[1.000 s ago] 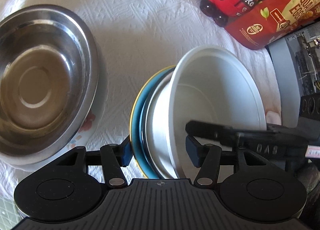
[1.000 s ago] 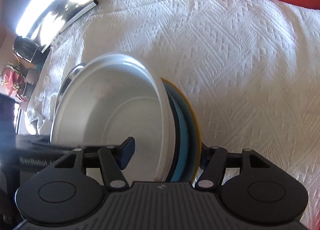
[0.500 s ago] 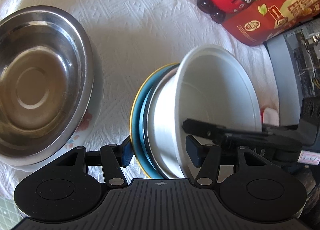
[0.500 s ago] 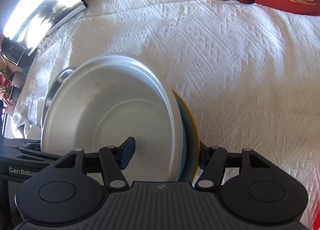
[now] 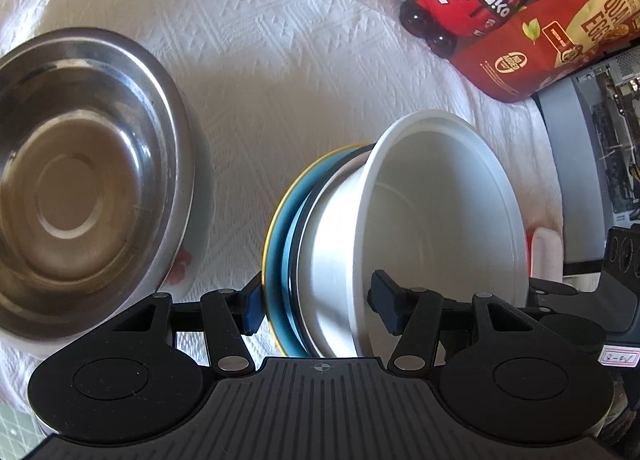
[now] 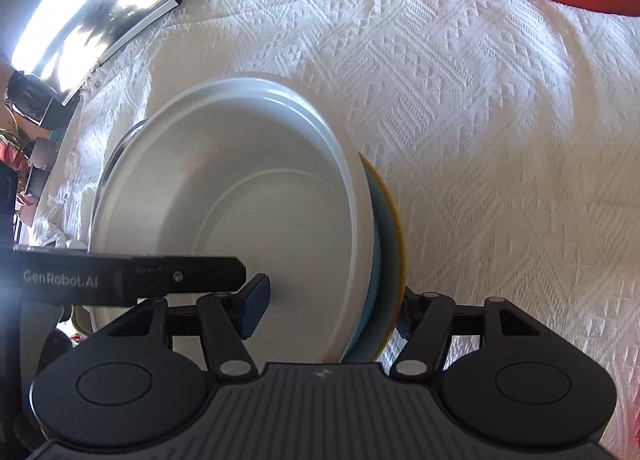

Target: Organize plates and bowls

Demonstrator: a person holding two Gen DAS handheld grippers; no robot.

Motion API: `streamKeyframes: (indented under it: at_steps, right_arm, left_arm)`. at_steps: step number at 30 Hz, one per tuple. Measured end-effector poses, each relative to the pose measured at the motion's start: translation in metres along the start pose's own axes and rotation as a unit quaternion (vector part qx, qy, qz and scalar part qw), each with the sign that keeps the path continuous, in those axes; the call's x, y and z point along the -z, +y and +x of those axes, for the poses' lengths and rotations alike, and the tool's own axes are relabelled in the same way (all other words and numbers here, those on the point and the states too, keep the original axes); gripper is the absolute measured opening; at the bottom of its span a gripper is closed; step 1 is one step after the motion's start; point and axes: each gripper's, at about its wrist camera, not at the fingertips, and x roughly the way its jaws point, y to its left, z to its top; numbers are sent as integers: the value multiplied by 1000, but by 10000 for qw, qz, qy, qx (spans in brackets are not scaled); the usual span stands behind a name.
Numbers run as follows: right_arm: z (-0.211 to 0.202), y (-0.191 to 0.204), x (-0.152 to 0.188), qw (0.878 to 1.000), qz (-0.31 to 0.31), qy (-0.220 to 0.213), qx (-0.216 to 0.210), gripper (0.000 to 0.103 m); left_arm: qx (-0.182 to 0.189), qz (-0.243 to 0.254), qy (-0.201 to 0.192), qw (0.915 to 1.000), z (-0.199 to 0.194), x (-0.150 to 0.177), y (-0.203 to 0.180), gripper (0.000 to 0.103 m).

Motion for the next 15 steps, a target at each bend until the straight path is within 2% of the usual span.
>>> streamKeyframes:
  at_steps: [4, 7, 15]
  right_arm:
    - [-1, -4, -1, 9997, 220, -24, -67, 62]
    - [0, -5, -2, 9993, 357, -80, 40, 62]
    - [6, -10, -5, 9980, 614, -6, -173, 63]
  left_arm:
    - [49, 5, 18, 10000, 0, -1, 1, 59]
    - [71, -10, 27, 10000, 1, -1, 2, 60]
    - [72, 94, 69, 9999, 4, -3, 0, 63]
